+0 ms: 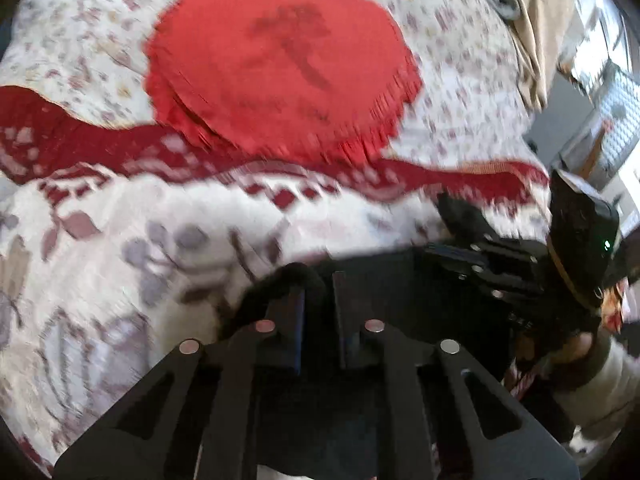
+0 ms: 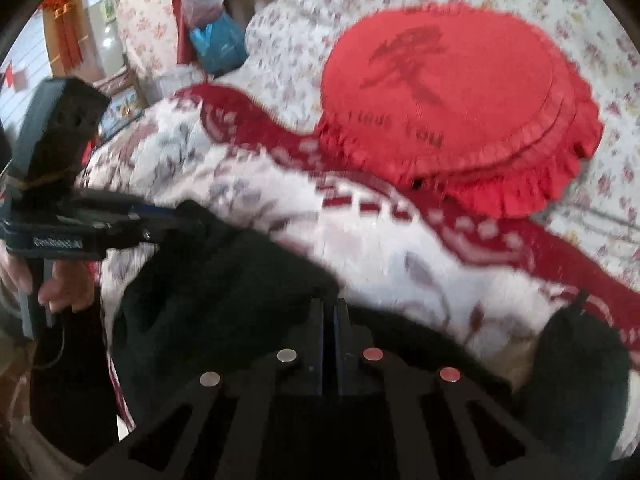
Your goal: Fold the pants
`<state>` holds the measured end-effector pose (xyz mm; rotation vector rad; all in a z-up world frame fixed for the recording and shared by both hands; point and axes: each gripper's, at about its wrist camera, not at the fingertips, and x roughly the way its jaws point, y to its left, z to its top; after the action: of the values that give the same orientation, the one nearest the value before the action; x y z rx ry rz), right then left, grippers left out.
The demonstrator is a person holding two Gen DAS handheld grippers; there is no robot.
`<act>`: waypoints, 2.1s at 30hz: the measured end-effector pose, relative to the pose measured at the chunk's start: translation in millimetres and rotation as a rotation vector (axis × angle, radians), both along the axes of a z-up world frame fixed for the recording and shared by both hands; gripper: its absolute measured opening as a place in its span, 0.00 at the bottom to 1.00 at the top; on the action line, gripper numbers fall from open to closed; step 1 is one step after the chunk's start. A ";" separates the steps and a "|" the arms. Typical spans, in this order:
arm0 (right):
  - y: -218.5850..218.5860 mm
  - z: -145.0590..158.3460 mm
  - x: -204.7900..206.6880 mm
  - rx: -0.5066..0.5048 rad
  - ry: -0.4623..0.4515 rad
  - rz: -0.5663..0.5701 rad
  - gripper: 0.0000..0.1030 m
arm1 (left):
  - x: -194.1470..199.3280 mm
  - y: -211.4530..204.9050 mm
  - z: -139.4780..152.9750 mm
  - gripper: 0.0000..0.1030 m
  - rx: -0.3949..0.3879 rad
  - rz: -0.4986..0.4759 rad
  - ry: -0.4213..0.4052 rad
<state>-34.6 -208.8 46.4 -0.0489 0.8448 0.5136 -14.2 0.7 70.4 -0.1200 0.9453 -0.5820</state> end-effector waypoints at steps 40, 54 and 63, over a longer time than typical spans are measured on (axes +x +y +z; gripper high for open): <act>-141.4 -24.3 83.8 -0.044 0.336 -0.457 0.07 | -53.8 -70.7 -27.6 0.32 0.197 -0.076 -0.033; -252.9 69.4 -133.1 0.220 0.091 -0.716 0.06 | -46.7 -73.3 -31.8 0.36 0.160 -0.003 0.005; -294.1 48.7 -209.7 0.145 0.186 -0.829 0.05 | -45.6 -70.2 -27.3 0.36 0.138 0.024 0.034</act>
<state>-244.3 -502.9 95.1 0.4728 0.9216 -0.2071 -59.8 -69.5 43.1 -0.0172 1.0125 -0.4924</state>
